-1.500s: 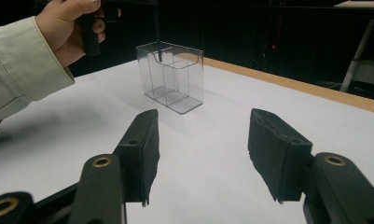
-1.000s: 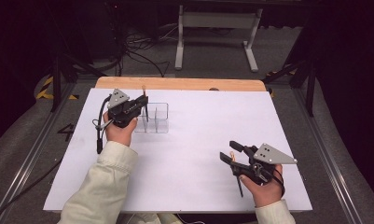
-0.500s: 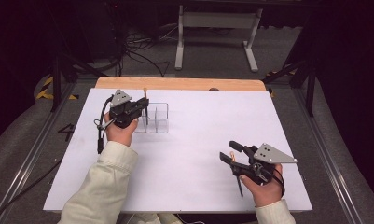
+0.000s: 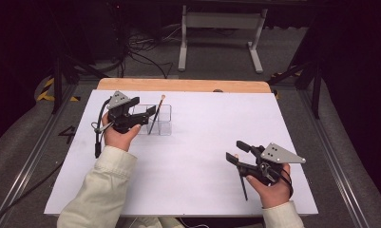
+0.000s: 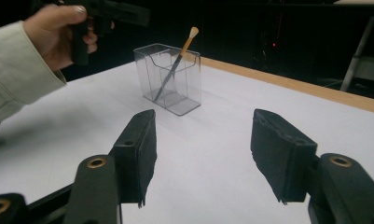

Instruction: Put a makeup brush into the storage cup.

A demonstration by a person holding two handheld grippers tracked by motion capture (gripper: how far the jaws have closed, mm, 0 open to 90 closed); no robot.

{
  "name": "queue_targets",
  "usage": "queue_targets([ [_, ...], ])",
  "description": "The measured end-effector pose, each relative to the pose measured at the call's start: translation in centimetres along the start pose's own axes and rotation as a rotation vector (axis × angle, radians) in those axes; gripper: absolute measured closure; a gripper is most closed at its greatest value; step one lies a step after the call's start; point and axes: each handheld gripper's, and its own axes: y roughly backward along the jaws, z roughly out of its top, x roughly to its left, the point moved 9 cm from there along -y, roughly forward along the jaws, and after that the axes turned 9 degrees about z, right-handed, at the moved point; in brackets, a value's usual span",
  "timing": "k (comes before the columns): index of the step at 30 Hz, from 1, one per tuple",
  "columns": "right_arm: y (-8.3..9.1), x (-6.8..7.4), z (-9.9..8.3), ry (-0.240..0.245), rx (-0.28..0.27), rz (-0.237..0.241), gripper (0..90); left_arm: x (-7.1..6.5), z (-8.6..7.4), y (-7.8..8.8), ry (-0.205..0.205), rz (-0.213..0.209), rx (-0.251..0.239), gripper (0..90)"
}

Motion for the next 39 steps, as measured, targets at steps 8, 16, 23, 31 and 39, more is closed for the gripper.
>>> queue_targets([
  [8,0.3,-1.5,-1.4,-0.074,0.198,-0.048,40.7,-1.5,0.4,3.4,-0.069,-0.039,-0.006,17.8],
  [16,0.4,-1.5,-1.9,-0.067,0.302,-0.066,40.3,-2.6,0.4,6.0,-0.105,-0.067,-0.018,18.6],
  [23,0.3,-1.1,-2.5,-0.070,0.433,-0.051,39.6,-2.9,-0.3,7.2,-0.128,-0.084,-0.017,18.7],
  [31,0.4,-0.9,-3.4,-0.064,0.583,-0.058,37.5,-2.8,-1.0,7.8,-0.150,-0.083,0.015,17.0],
  [39,0.4,-1.0,-4.1,-0.064,0.688,-0.065,33.4,-2.3,-1.3,8.0,-0.146,-0.073,0.023,16.9],
])
